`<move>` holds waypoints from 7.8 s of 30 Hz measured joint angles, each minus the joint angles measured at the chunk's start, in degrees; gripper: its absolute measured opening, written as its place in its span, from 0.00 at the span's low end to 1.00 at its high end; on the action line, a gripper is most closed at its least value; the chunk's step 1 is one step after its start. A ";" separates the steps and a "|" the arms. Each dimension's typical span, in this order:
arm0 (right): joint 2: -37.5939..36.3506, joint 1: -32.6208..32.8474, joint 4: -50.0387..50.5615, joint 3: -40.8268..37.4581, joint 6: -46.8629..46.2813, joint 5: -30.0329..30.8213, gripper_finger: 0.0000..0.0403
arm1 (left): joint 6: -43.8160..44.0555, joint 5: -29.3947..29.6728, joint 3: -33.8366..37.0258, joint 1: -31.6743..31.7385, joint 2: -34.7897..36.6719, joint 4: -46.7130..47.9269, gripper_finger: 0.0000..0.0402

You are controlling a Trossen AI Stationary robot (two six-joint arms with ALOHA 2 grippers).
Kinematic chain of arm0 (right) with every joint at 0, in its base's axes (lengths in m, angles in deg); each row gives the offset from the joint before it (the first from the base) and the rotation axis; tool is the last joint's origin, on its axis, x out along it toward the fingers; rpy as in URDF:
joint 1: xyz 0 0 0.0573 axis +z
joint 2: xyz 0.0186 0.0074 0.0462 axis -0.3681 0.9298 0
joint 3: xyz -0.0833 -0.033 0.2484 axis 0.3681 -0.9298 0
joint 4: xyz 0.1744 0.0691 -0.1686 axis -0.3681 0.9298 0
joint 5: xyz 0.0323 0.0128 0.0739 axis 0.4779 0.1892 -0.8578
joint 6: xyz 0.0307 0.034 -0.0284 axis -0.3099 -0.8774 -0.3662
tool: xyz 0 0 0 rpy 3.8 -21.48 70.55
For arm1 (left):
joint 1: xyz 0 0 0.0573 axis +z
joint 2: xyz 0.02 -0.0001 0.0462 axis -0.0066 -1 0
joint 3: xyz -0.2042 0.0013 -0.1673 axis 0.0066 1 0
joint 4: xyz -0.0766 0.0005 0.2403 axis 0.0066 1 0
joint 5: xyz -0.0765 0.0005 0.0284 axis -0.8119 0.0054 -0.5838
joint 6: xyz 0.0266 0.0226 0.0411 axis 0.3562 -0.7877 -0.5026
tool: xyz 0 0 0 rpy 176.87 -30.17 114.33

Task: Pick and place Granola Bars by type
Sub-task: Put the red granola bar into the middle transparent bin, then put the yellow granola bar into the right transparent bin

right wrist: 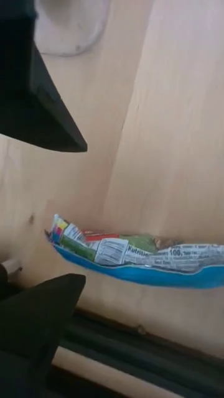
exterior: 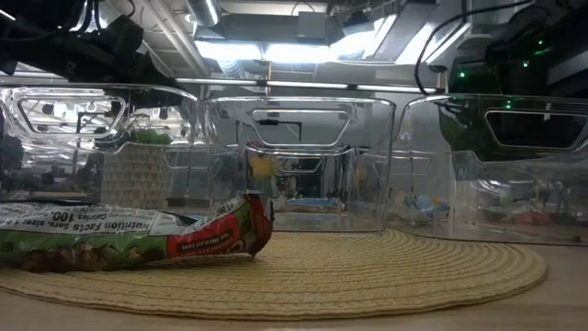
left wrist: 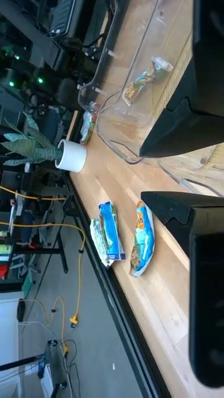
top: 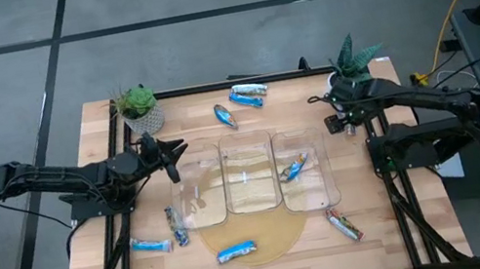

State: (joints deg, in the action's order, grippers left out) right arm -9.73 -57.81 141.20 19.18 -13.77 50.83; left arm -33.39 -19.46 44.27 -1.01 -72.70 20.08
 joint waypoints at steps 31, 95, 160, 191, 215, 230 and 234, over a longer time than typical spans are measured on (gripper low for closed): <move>8.94 0.02 -10.63 -6.67 -1.31 3.30 0.32 | 0.20 -0.02 0.00 -0.02 0.01 0.00 0.23; -2.97 17.45 -2.04 23.05 9.30 -0.17 0.11 | -0.43 -0.44 0.02 -0.02 0.01 0.00 0.22; 42.45 29.88 1.02 67.42 40.92 -14.91 0.12 | -0.01 -0.48 0.02 -0.02 0.02 -0.01 0.22; 49.92 32.15 -16.15 46.77 25.29 -10.40 0.12 | -0.01 -0.86 0.02 -0.01 0.01 -0.02 0.22; 50.05 33.16 -21.75 47.37 22.64 -11.72 0.19 | 0.01 -0.87 0.02 -0.02 0.02 -0.04 0.22; 50.01 33.16 -13.86 55.13 23.93 -10.55 0.45 | 0.01 -0.87 0.02 0.00 0.00 -0.04 0.22; 49.99 33.14 -11.75 58.27 24.17 -10.24 0.47 | 0.01 -0.87 0.02 -0.02 0.02 -0.04 0.22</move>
State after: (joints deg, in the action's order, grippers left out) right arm 40.26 -24.67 129.46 77.45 10.40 40.59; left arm -33.38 -20.33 44.29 -1.03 -72.69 20.03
